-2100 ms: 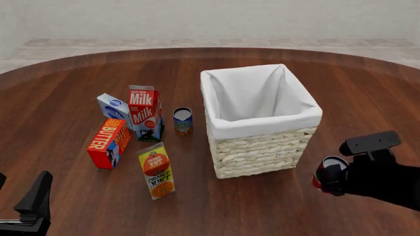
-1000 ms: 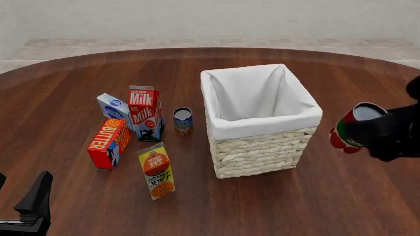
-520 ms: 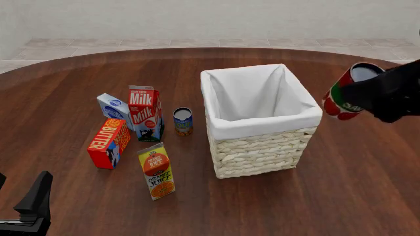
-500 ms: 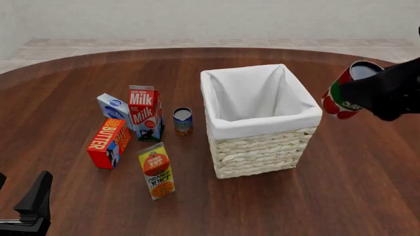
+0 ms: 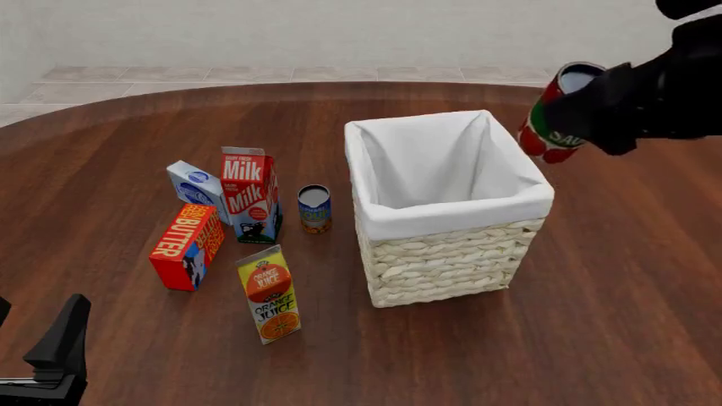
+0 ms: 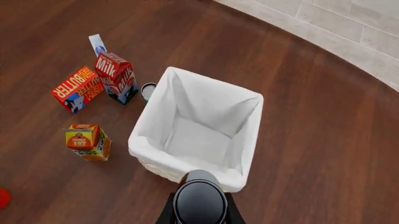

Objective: Pick up the tomato sauce, and put it in the basket.

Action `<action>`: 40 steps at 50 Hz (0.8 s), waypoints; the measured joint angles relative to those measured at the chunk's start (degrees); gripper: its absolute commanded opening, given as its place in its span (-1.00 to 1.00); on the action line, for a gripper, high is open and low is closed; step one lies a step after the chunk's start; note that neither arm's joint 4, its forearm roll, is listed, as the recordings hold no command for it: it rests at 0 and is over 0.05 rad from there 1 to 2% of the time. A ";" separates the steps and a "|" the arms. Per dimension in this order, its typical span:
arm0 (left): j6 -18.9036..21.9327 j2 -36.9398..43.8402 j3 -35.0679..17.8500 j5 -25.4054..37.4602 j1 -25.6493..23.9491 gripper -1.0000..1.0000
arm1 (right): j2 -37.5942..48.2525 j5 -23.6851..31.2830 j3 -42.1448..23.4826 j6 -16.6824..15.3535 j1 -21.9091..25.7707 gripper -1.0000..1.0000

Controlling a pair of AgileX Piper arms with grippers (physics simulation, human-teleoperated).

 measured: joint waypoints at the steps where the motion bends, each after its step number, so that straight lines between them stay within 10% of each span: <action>1: 0.00 0.00 0.00 0.00 0.00 1.00 | 0.36 -0.13 -0.23 0.00 0.08 -1.00; 40: 0.00 0.00 0.00 0.00 0.00 1.00 | 13.83 -4.26 -7.71 -0.05 1.66 -1.00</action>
